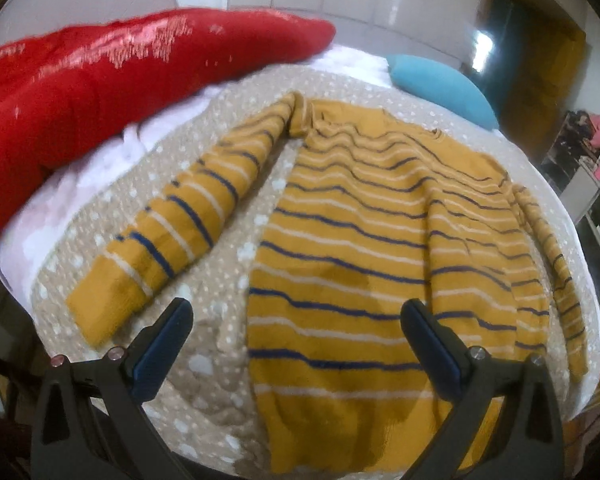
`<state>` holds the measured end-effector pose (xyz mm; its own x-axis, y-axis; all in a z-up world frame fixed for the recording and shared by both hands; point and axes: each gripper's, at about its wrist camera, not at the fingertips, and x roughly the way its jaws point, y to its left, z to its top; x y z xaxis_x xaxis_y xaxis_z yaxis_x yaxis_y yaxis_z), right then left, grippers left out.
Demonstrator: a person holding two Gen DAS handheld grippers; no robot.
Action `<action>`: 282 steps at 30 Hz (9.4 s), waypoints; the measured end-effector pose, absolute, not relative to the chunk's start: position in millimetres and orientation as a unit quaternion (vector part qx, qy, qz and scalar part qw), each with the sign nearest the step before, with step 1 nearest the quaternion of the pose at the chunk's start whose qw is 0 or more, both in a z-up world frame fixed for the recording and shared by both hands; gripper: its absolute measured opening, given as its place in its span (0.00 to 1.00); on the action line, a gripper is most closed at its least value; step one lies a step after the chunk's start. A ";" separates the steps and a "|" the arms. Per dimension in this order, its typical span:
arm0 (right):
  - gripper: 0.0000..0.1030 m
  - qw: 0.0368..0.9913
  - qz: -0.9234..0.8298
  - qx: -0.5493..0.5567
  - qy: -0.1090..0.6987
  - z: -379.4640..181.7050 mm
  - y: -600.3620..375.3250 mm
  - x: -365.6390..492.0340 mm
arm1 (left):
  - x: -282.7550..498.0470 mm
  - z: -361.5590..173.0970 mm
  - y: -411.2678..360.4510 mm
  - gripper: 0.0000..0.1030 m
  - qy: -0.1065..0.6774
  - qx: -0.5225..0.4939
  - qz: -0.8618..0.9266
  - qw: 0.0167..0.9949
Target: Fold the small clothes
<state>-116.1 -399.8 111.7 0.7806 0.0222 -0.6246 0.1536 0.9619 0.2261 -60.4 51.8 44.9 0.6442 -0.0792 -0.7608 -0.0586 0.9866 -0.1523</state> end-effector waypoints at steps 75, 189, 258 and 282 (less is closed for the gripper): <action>0.51 0.921 -0.106 0.134 0.351 65.1 -420.6 -189.0 | -126.8 60.2 78.9 0.63 0.421 -0.127 -0.077 0.895; 0.07 0.887 0.116 0.096 0.437 65.6 -98.0 158.3 | -129.6 20.8 224.0 0.77 0.402 -0.275 -0.003 0.873; 0.51 0.826 0.315 -0.149 0.443 82.8 31.0 81.2 | -169.6 11.9 306.4 0.79 0.367 -0.341 0.114 0.858; 0.05 0.827 0.402 -0.157 0.360 99.1 95.4 -0.7 | -201.3 25.8 323.8 0.79 0.340 -0.356 0.152 0.857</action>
